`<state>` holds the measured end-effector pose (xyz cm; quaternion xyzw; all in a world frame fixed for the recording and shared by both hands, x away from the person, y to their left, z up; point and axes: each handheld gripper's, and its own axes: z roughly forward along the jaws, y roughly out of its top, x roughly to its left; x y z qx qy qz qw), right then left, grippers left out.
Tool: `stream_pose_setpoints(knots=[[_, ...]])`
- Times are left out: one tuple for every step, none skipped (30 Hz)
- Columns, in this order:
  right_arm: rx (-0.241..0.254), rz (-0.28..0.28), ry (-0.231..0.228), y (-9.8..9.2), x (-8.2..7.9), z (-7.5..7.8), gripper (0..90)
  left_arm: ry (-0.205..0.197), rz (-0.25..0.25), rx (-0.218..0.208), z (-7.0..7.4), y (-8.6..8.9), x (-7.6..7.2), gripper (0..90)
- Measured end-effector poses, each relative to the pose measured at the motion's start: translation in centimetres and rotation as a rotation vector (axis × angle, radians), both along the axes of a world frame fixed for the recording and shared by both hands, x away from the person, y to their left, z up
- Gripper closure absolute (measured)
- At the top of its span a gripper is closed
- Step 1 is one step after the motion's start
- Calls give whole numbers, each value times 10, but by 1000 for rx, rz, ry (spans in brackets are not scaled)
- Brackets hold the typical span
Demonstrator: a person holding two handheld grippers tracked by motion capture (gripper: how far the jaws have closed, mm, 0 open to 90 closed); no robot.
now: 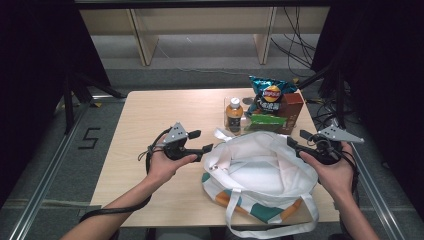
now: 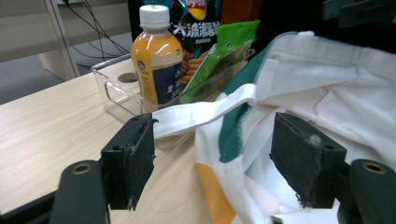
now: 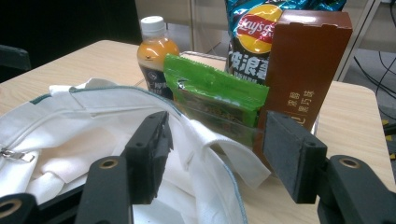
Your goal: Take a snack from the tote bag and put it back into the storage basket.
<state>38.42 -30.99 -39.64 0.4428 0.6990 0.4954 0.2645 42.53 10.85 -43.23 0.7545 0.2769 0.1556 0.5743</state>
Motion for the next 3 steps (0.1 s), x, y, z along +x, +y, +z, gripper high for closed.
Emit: stream_pose_setpoints(knots=[[-3, 0, -7, 0, 0, 0, 420, -12, -8, -4, 1, 0, -1, 302], [13, -7, 9, 1, 0, 0, 419, -20, -7, -8, 2, 0, -3, 303], [-1, 1, -1, 0, 0, 0, 419, -26, -8, -17, 3, 1, -4, 302]])
